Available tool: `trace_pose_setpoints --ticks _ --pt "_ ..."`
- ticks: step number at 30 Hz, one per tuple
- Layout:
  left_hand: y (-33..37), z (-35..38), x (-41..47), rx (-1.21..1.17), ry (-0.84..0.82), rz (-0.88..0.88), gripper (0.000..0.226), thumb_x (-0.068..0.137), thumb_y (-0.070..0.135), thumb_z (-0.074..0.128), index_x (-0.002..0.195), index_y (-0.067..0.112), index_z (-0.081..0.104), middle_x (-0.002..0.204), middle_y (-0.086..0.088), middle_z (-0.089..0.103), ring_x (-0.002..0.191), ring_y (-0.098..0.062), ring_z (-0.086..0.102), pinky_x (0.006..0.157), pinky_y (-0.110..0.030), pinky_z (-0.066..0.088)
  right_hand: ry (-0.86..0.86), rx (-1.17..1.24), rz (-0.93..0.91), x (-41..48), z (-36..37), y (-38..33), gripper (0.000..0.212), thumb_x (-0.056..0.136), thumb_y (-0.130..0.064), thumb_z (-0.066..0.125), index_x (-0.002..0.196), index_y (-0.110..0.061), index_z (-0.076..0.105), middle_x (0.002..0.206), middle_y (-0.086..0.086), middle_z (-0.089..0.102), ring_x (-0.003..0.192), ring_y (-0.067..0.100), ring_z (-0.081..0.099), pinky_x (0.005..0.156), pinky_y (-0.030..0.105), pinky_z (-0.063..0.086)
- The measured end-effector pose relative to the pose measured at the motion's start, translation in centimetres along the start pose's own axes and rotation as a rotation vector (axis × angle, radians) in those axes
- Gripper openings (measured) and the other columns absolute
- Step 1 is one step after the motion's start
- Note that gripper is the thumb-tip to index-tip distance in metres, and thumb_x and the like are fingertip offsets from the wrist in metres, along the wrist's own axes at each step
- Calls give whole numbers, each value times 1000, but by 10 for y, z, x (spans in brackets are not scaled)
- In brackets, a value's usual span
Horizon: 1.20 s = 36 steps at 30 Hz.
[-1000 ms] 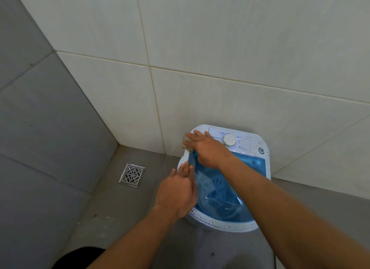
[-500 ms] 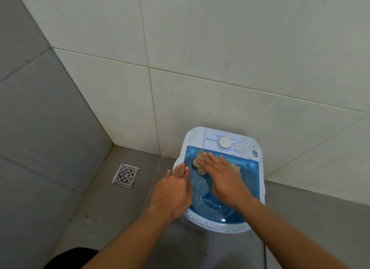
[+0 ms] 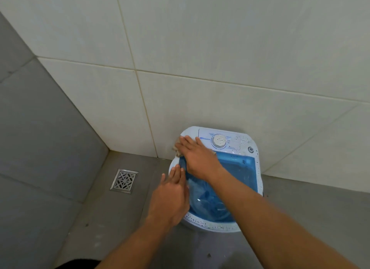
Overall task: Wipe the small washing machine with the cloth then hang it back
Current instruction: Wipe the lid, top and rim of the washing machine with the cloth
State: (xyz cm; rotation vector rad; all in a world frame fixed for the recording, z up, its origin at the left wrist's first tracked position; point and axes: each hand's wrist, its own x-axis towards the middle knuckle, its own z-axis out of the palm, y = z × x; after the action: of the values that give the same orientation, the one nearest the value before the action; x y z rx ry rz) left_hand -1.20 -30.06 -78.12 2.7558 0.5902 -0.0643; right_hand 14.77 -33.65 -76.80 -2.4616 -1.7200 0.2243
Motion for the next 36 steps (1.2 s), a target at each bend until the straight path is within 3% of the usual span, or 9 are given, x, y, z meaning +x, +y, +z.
trace_pose_setpoints --ticks 3,9,13,18,21,25,32,36 --pt "0 -3 1 -20 -38 -1 56 102 34 20 153 8 20 161 -8 20 149 -19 15 121 -39 13 5 -108 35 22 -12 9 67 86 -6 50 149 -9 28 159 10 20 148 25 11 120 43 7" --pt "-2 -3 1 -25 -49 -12 56 103 35 19 153 11 19 161 -6 18 149 -16 13 122 -39 11 11 -230 235 48 -20 12 49 89 -9 47 138 -3 42 144 15 43 137 34 29 115 50 20" --pt "-1 -4 1 -38 -66 -20 56 103 35 19 154 11 18 162 -5 17 149 -16 13 122 -40 11 1 -304 145 49 -18 3 43 90 -11 52 132 -4 50 138 16 48 128 32 38 110 45 30" --pt "-1 -6 2 -51 -53 -22 57 102 35 21 154 13 17 161 -3 22 147 -17 20 121 -41 15 15 -167 43 17 -8 -16 50 93 -11 47 142 -5 40 153 15 32 143 28 23 118 41 16" --pt "-1 -6 3 -54 -46 -5 56 101 34 21 154 16 18 161 -2 22 147 -16 21 120 -42 17 37 24 67 -12 -2 -21 59 93 -15 45 149 -11 29 160 9 19 149 21 11 119 34 3" --pt "-1 -5 2 -40 -52 -17 57 102 34 19 154 12 18 161 -5 20 148 -17 17 121 -39 13 87 111 152 -53 2 -10 75 85 -1 52 152 -16 22 162 5 14 149 16 9 116 22 -8" --pt "-1 -3 0 -54 -32 -25 57 103 40 19 154 14 18 161 -4 18 148 -16 16 119 -33 8 104 67 90 -24 -4 6 77 82 8 49 151 -12 22 161 12 14 149 24 11 116 27 -5" --pt "0 -4 1 -38 -58 -34 57 102 38 25 153 13 21 161 -5 19 148 -18 20 119 -39 17 197 149 231 3 -8 15 79 80 7 51 151 -12 21 162 10 13 149 23 7 119 31 -2"
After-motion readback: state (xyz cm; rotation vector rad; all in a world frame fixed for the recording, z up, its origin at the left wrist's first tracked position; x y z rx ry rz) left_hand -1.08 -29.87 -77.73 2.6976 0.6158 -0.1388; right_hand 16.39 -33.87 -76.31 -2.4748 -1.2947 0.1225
